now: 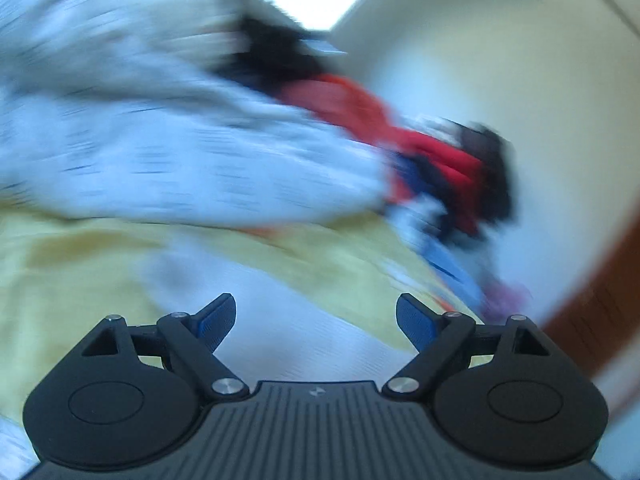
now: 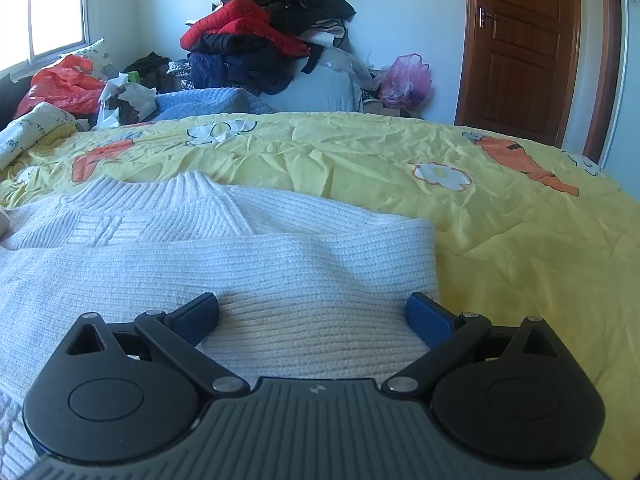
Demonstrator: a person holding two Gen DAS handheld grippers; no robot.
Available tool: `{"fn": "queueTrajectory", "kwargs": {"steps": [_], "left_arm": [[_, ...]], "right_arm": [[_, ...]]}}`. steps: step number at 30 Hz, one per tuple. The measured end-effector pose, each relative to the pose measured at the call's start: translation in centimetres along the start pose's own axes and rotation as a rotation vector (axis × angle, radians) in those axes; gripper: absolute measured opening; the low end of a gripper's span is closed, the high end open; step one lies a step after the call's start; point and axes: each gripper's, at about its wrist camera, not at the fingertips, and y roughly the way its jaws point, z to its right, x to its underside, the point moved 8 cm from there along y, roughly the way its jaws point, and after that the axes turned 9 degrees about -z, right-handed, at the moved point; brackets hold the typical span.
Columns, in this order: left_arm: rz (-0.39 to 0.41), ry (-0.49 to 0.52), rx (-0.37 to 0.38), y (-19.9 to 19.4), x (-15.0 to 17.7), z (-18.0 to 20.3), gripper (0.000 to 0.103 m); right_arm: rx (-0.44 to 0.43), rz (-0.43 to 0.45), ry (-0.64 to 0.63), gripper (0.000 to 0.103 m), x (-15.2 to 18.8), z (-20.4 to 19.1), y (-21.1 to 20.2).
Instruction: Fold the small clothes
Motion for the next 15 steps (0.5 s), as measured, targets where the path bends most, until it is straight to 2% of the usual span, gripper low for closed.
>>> {"fn": "queueTrajectory", "kwargs": {"steps": [2, 4, 10, 12, 13, 14, 15], "left_arm": [[-0.020, -0.144, -0.001, 0.2, -1.1, -3.3, 0.087], [-0.035, -0.205, 0.008, 0.5, -1.4, -4.8, 0.087], [-0.073, -0.190, -0.022, 2.3, -0.5, -5.5, 0.077], [-0.070, -0.150, -0.047, 2.9, -0.7, -5.1, 0.058], [-0.075, -0.137, -0.075, 3.6, -0.9, -5.1, 0.046], [-0.075, -0.129, -0.098, 4.4, -1.2, -5.3, 0.039], [-0.076, -0.115, -0.122, 4.9, -1.3, -5.5, 0.019]], "right_arm": [[0.001, 0.002, 0.000, 0.100, 0.0, 0.0, -0.1], [0.002, 0.003, 0.000, 0.100, 0.0, 0.0, -0.1], [0.004, 0.004, -0.002, 0.100, 0.0, 0.1, -0.1], [0.004, 0.004, -0.003, 0.100, 0.0, 0.0, -0.1], [0.004, 0.004, -0.002, 0.100, 0.0, 0.0, -0.1], [0.001, 0.005, -0.001, 0.100, 0.0, 0.1, -0.1], [0.000, 0.005, 0.000, 0.100, 0.0, 0.1, -0.1]]}}
